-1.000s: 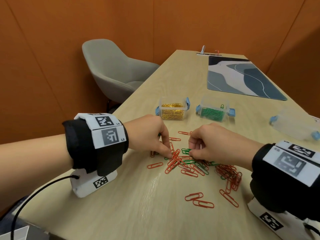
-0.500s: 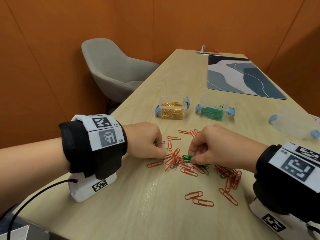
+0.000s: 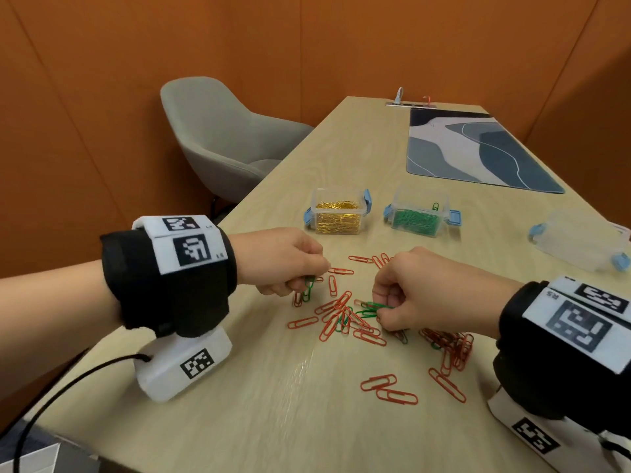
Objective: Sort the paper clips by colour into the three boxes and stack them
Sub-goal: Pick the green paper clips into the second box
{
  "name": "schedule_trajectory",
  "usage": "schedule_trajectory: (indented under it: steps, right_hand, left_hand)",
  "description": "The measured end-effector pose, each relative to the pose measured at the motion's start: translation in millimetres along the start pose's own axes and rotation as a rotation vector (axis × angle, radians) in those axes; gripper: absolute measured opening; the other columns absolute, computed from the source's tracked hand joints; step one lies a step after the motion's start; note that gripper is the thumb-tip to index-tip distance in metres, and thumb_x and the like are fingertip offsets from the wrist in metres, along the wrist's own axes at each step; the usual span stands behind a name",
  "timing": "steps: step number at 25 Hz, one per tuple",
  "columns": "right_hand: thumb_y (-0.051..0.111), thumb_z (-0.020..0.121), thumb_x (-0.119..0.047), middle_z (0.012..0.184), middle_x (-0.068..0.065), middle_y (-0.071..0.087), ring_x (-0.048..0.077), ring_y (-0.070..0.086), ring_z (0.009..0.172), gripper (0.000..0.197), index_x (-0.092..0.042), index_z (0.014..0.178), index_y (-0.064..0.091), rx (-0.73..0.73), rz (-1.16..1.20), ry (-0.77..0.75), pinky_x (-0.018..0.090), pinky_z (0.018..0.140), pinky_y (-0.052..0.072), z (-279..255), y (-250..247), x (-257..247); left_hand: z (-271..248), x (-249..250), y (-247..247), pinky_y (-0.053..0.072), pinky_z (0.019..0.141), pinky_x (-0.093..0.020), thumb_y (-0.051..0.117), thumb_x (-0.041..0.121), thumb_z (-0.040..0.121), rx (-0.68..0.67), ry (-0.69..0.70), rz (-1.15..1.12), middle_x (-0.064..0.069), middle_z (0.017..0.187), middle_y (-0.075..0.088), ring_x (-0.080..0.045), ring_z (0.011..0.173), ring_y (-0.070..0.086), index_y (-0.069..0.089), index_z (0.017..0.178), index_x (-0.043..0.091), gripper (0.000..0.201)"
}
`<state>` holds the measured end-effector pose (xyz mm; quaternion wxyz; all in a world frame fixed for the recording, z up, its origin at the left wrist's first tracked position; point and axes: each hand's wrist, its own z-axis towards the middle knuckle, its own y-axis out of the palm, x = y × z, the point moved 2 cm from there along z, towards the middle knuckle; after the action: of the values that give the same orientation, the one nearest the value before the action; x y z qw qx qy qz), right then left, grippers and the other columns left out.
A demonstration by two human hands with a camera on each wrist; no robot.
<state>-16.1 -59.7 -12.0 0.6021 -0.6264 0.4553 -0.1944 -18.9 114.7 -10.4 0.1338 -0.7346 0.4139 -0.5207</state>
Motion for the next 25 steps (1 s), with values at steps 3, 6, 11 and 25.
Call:
schedule_trajectory:
  steps: [3, 6, 11, 25]
  right_hand:
    - [0.064, 0.082, -0.026, 0.067, -0.013, 0.055, 0.001, 0.051, 0.058, 0.005, -0.023, 0.086, 0.065, 0.104, 0.042, -0.011, 0.006, 0.054, 0.041, 0.7, -4.9, 1.7]
    - [0.065, 0.082, -0.025, 0.063, -0.014, 0.054, -0.006, 0.052, 0.055, 0.004, -0.028, 0.081, 0.063, 0.102, 0.097, -0.048, 0.002, 0.050, 0.036, -1.5, -6.5, 0.3]
    - [0.068, 0.082, -0.027, 0.064, -0.017, 0.053, -0.002, 0.051, 0.056, 0.015, -0.023, 0.095, 0.072, 0.039, 0.024, -0.030, 0.001, 0.048, 0.035, 1.6, -3.6, -0.6]
    - [0.061, 0.084, -0.029, 0.069, -0.011, 0.046, 0.011, 0.050, 0.068, 0.008, -0.023, 0.082, 0.057, -0.051, -0.110, -0.045, 0.021, 0.063, 0.044, -1.5, -0.1, -5.4]
  left_hand:
    - [-3.6, -1.3, -2.4, 0.024, 0.027, -0.013, 0.041, 0.013, 0.097, -0.126, -0.045, -0.341, -0.002, 0.055, 0.048, -0.007, 0.035, 0.036, 0.051, 0.077, 0.008, 0.023]
    - [-3.5, -1.7, -0.8, 0.022, 0.027, -0.012, 0.040, 0.010, 0.096, -0.154, -0.096, -0.392, -0.001, 0.060, 0.046, -0.005, 0.038, 0.036, 0.056, 0.083, 0.007, 0.021]
    - [-3.9, 13.6, 14.0, 0.045, 0.063, -0.020, 0.052, 0.033, 0.092, -0.023, 0.082, 0.230, 0.008, 0.081, 0.063, -0.007, 0.071, 0.054, 0.070, 0.089, 0.025, 0.020]
    - [-12.4, 10.6, 12.6, 0.043, 0.072, -0.007, 0.071, 0.030, 0.079, 0.079, 0.246, 0.422, 0.021, 0.084, 0.067, 0.004, 0.080, 0.056, 0.074, 0.092, 0.028, 0.014]
